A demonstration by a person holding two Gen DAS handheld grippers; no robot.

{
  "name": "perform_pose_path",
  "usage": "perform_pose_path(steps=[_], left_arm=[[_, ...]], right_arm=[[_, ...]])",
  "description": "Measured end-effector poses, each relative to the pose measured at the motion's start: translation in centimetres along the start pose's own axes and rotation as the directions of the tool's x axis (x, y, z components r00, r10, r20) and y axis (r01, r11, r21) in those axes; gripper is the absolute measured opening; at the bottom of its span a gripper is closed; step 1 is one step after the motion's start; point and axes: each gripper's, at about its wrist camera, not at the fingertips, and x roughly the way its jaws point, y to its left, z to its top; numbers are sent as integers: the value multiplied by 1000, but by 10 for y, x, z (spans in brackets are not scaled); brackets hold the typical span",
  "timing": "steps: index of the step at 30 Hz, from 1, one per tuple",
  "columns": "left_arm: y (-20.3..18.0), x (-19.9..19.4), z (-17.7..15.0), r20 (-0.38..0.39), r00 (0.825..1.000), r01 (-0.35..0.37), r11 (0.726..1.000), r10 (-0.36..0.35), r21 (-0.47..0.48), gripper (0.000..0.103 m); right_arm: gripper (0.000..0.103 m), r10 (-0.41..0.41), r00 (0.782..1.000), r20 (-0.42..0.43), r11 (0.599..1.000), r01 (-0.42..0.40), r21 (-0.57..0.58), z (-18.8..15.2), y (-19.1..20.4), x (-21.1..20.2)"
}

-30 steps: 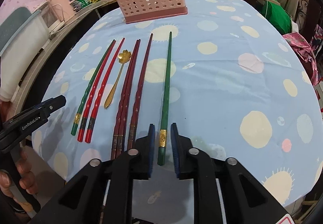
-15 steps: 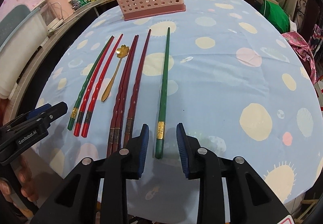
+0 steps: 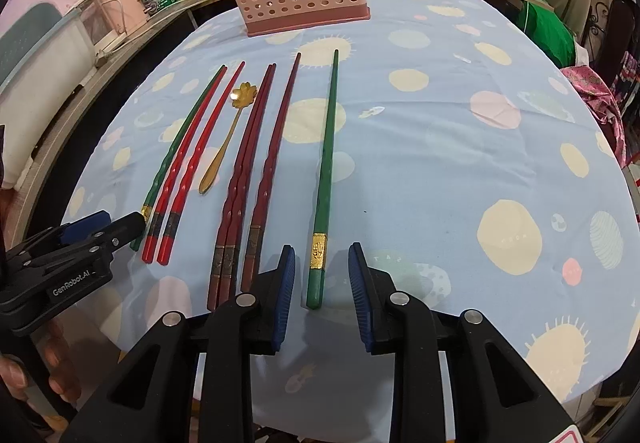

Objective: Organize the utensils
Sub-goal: 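Grasp a green chopstick with the left tool while the right tool grasps the other green chopstick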

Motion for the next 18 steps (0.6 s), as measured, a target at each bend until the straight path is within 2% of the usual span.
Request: perform_pose_path(steps=[6, 9, 13, 17, 18], left_arm=[[-2, 3, -2, -8, 1000, -3, 1000, 3, 11, 53], [-2, 3, -2, -5, 1000, -3, 1000, 3, 15, 47], [-3, 3, -2, -1, 1000, -3, 1000, 3, 21, 31], [-4, 3, -1, -4, 1000, 10, 1000, -10, 25, 20], [-4, 3, -1, -6, 1000, 14, 1000, -14, 26, 14]], right_arm=[[27, -8, 1000, 4, 1000, 8, -10, -1, 1, 0], [27, -15, 1000, 8, 1000, 15, -17, -2, 2, 0], [26, -18, 1000, 12, 1000, 19, -20, -2, 2, 0], [24, -20, 1000, 15, 1000, 20, -19, -2, 2, 0], [22, -22, 1000, 16, 1000, 22, -19, -2, 2, 0]])
